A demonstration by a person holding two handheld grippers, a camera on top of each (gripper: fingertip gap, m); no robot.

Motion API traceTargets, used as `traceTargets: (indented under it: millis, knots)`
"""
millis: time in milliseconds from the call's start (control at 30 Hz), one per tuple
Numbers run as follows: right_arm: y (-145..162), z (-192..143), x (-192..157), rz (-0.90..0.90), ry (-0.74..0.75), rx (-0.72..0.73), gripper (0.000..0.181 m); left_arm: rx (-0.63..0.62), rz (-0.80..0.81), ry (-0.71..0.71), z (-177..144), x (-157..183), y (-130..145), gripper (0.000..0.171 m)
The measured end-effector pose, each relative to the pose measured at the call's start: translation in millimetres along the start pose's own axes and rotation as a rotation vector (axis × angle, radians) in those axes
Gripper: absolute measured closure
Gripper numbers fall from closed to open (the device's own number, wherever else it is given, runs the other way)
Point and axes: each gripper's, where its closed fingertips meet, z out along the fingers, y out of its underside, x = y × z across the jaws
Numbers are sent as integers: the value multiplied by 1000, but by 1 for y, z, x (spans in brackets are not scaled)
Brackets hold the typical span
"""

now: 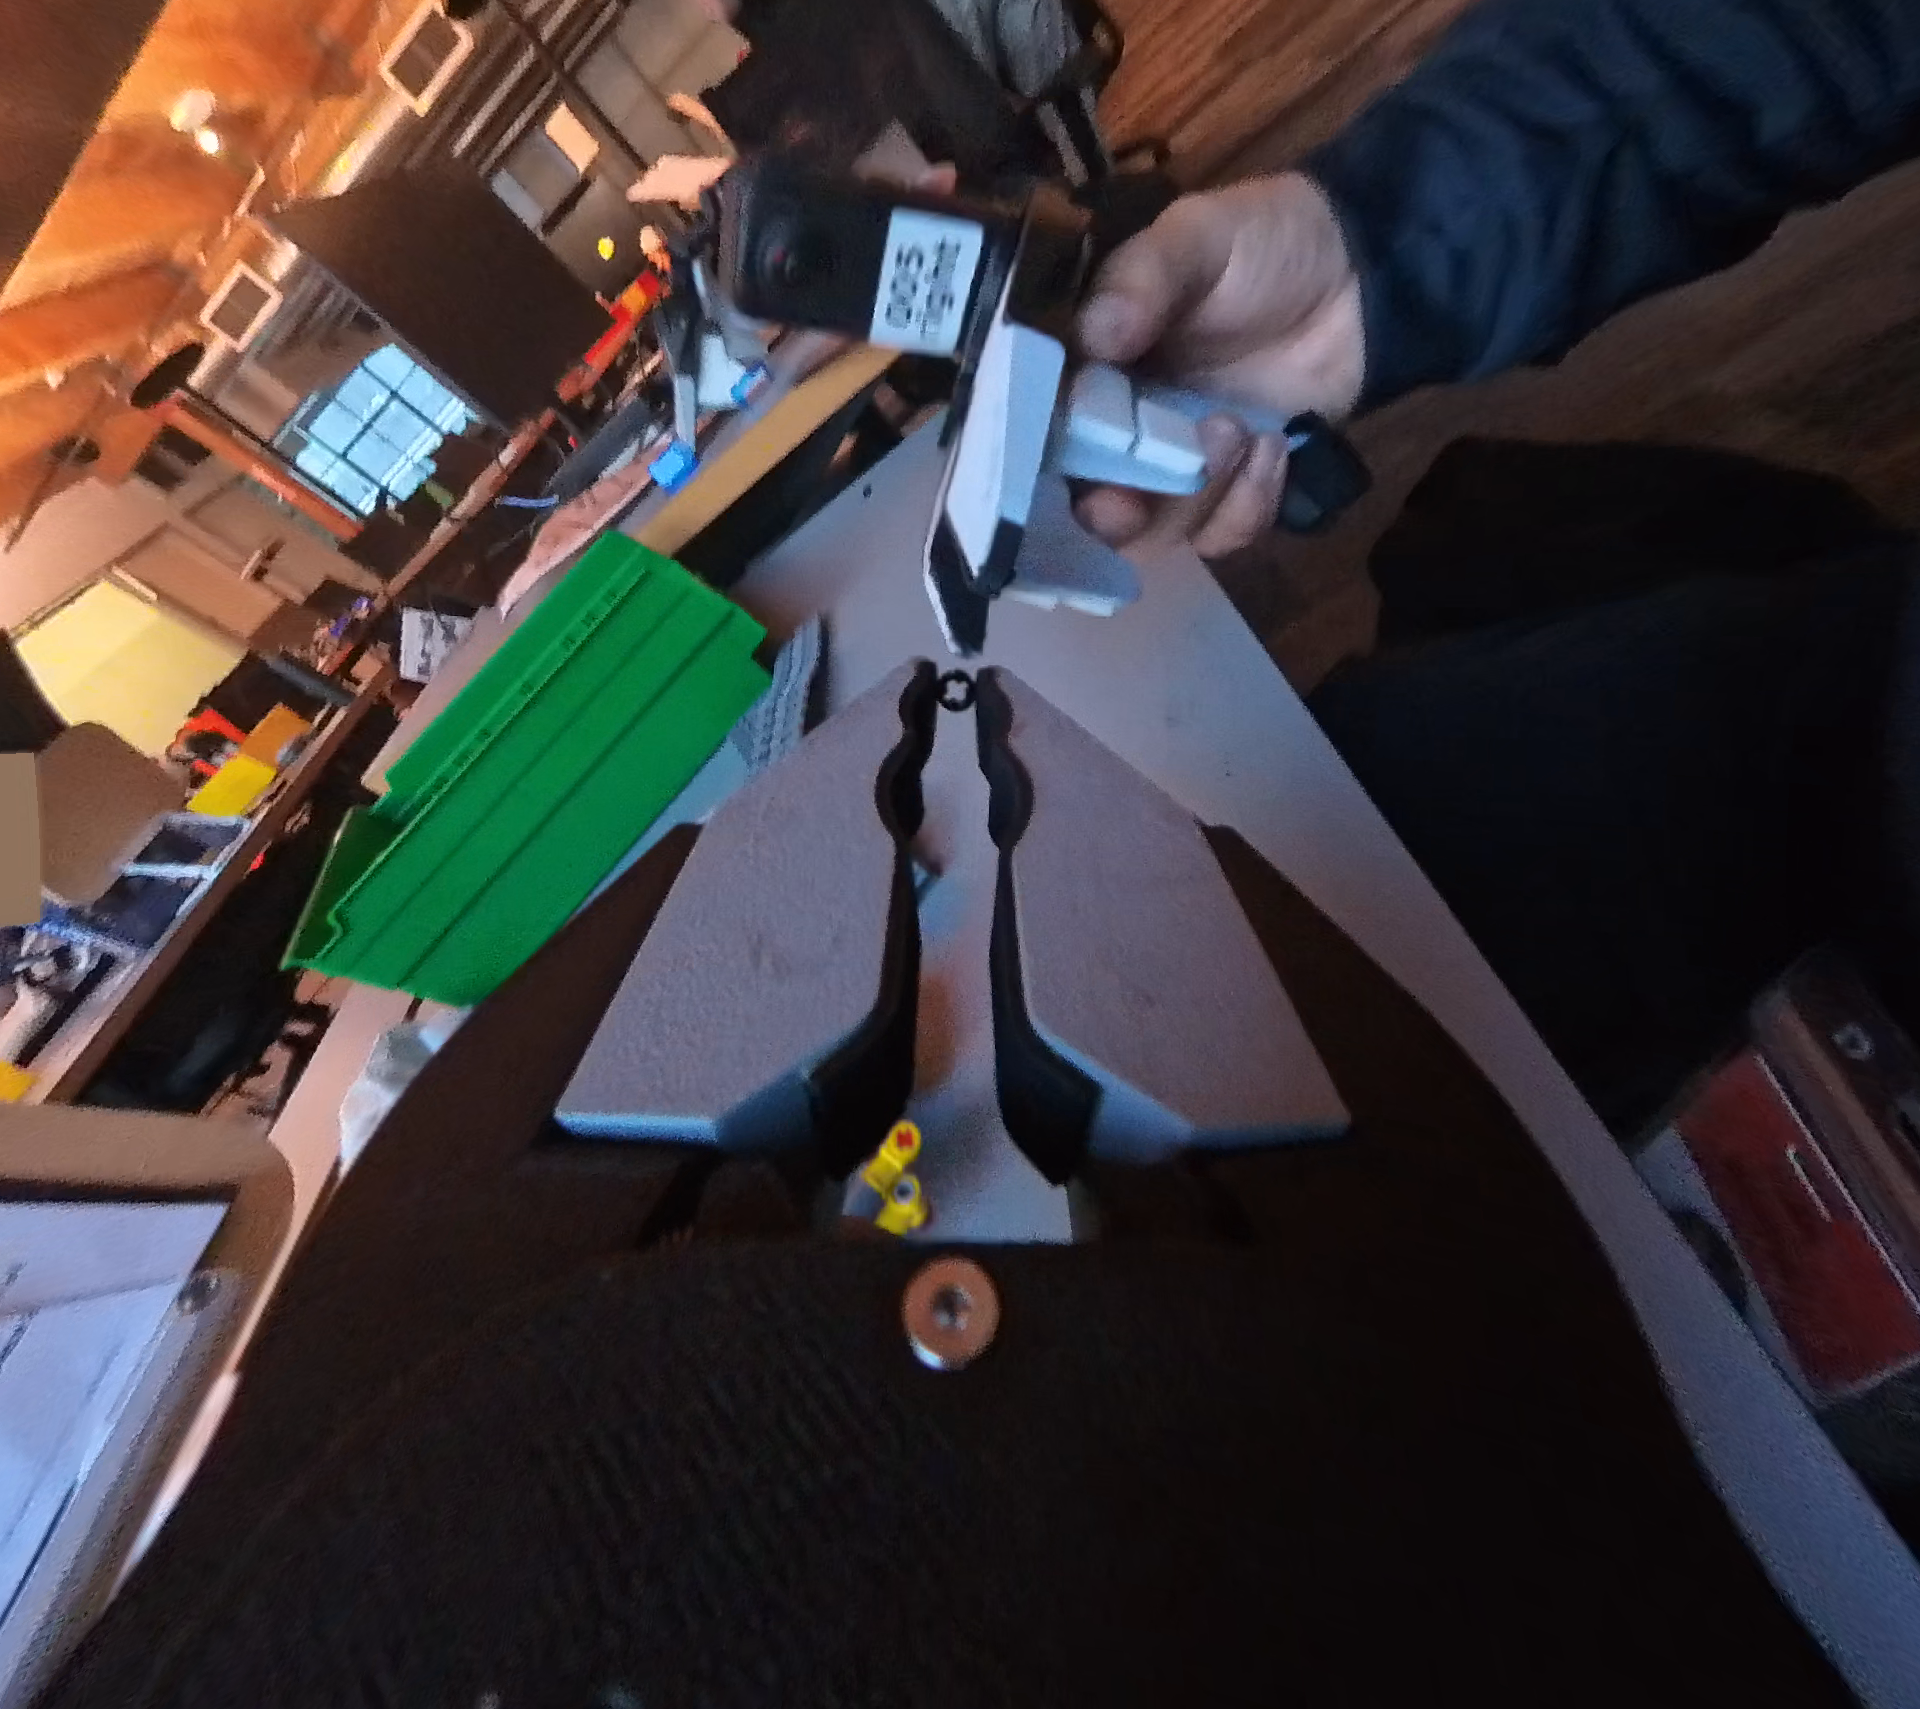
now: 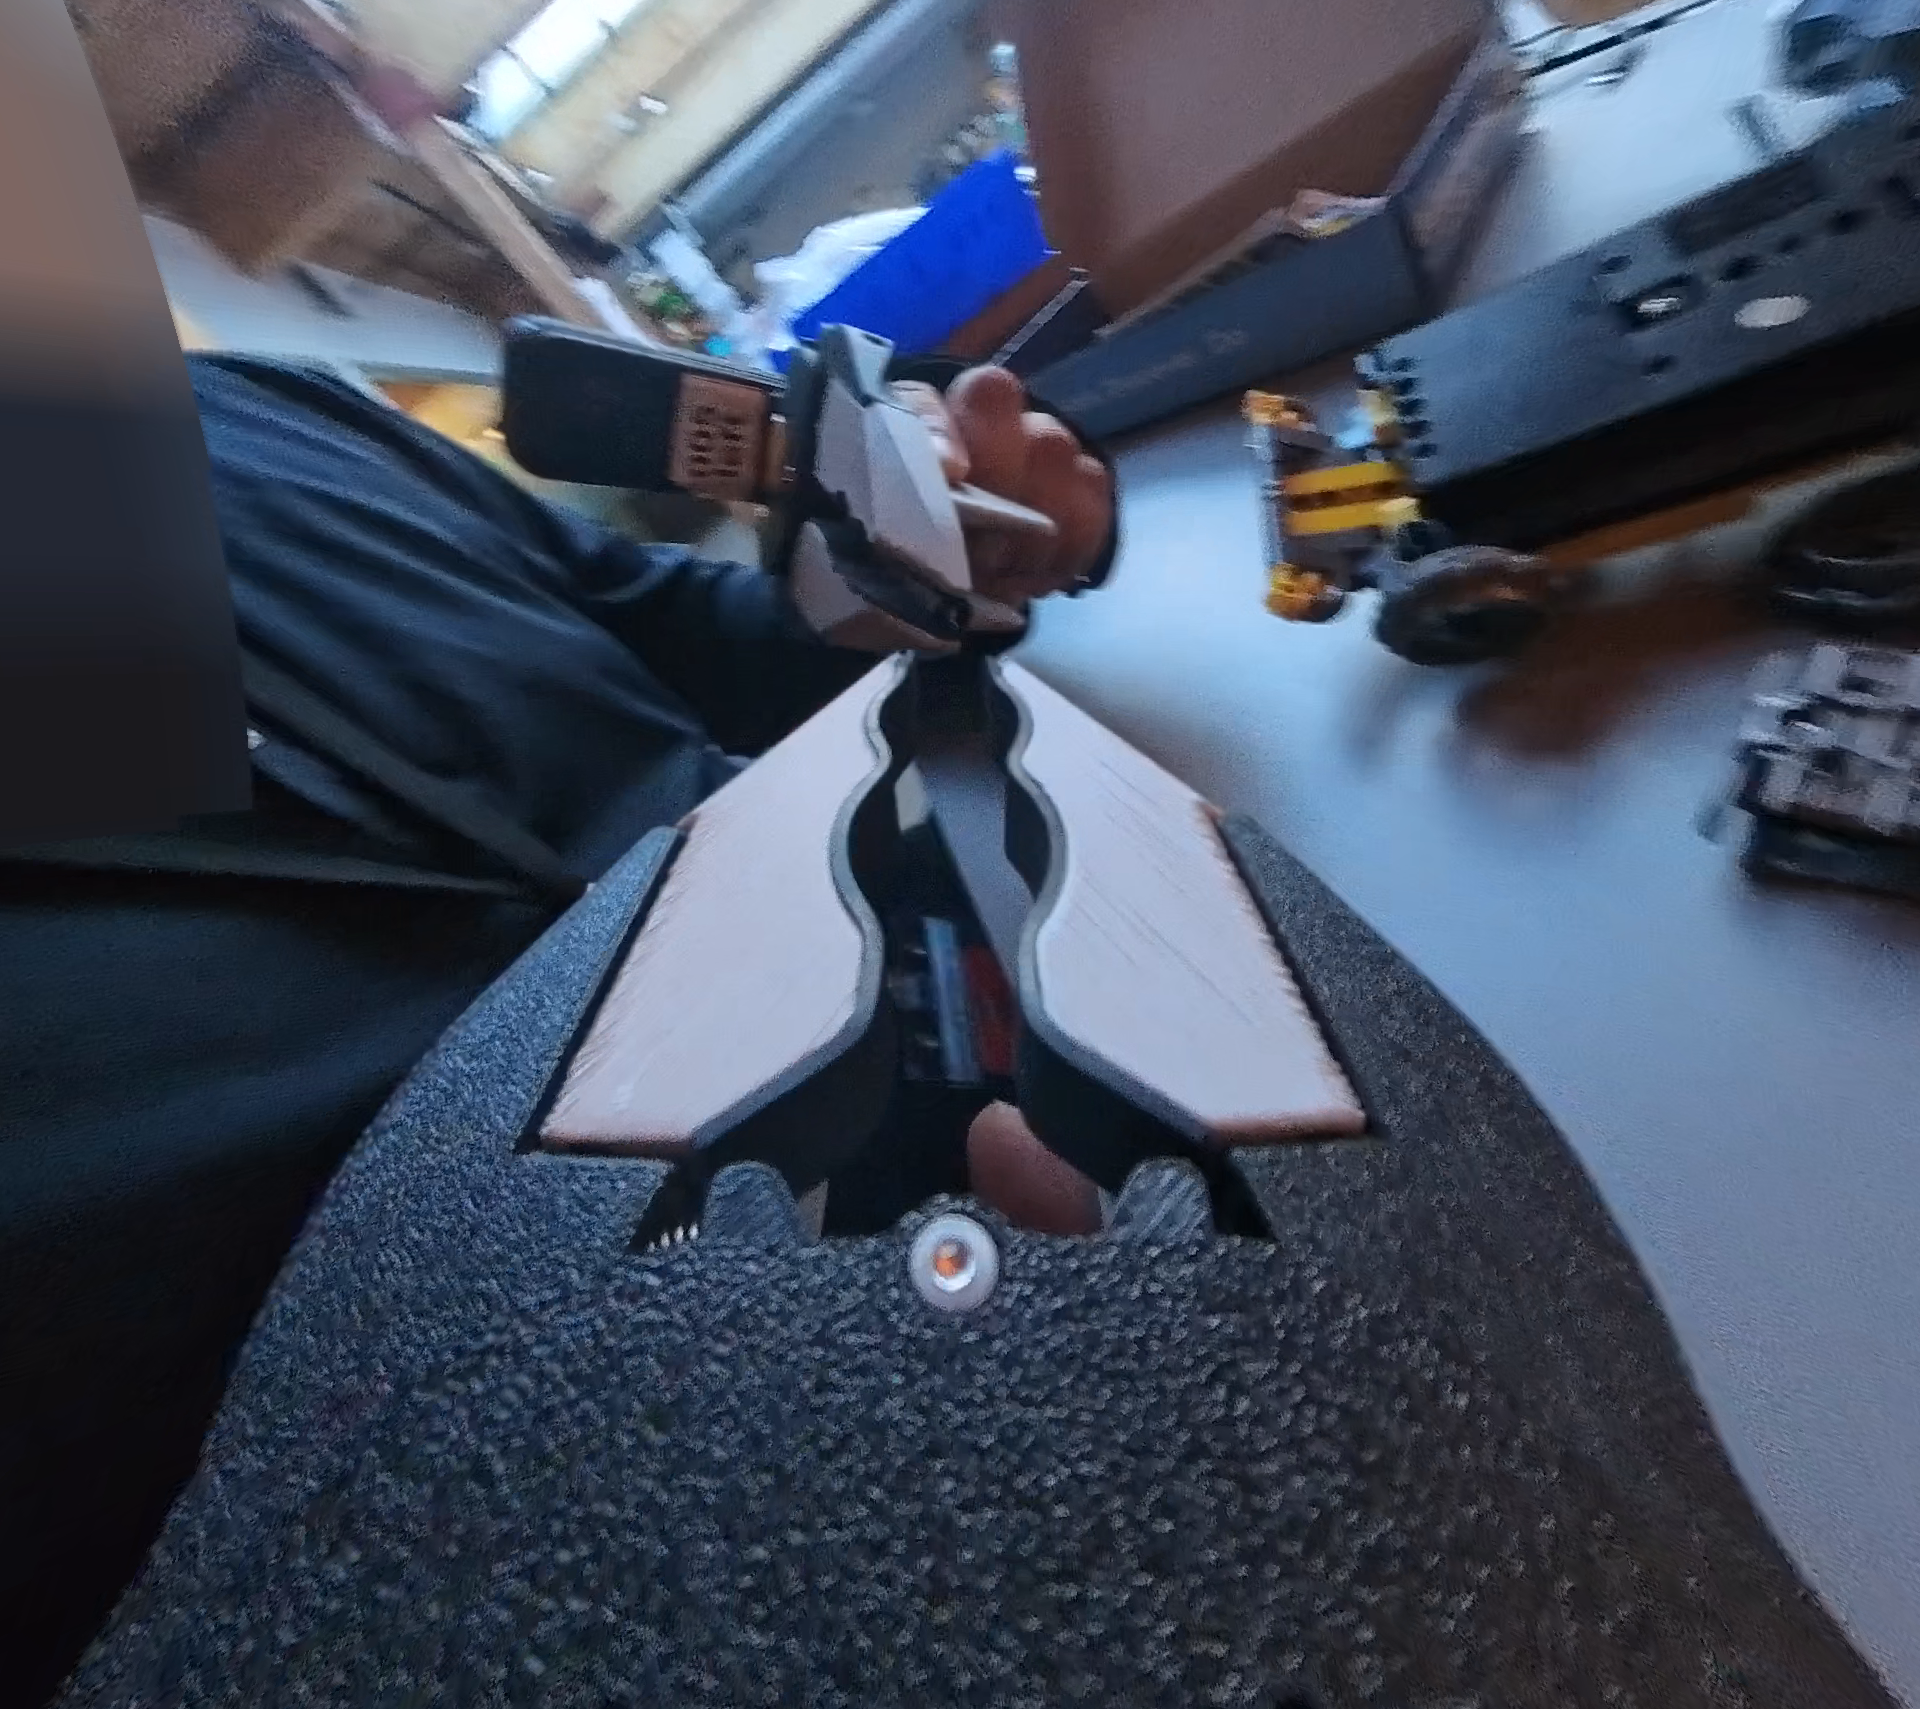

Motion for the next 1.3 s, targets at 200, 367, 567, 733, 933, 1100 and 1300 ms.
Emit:
traceTargets:
  millis: [200, 367, 567, 733, 933, 1100, 1300]
  knots:
    - [-11, 14, -15, 110, -194, 16, 173, 112, -58, 30, -2, -3, -16, 166]
    - [-11, 18, -11, 171, -227, 10, 175, 117, -43, 2, -4, -6, -15, 166]
    - [-8, 23, -11, 227, -252, 3, 174, 93, -23, -14, -1, -6, -11, 166]
    - [-9, 22, 1, 250, -186, 20, 177, 33, -45, -51, 2, -10, -1, 166]
    - [-24, 4, 15, 163, -31, 11, 177, 12, -187, -55, 4, -14, 8, 163]
    - [-97, -65, 62, -51, 350, 21, 178, 24, -228, -47, 1, -14, 6, 162]
    - [-203, -209, 199, -233, 1054, -227, 178, 14, -222, -40, 0, -11, 9, 165]
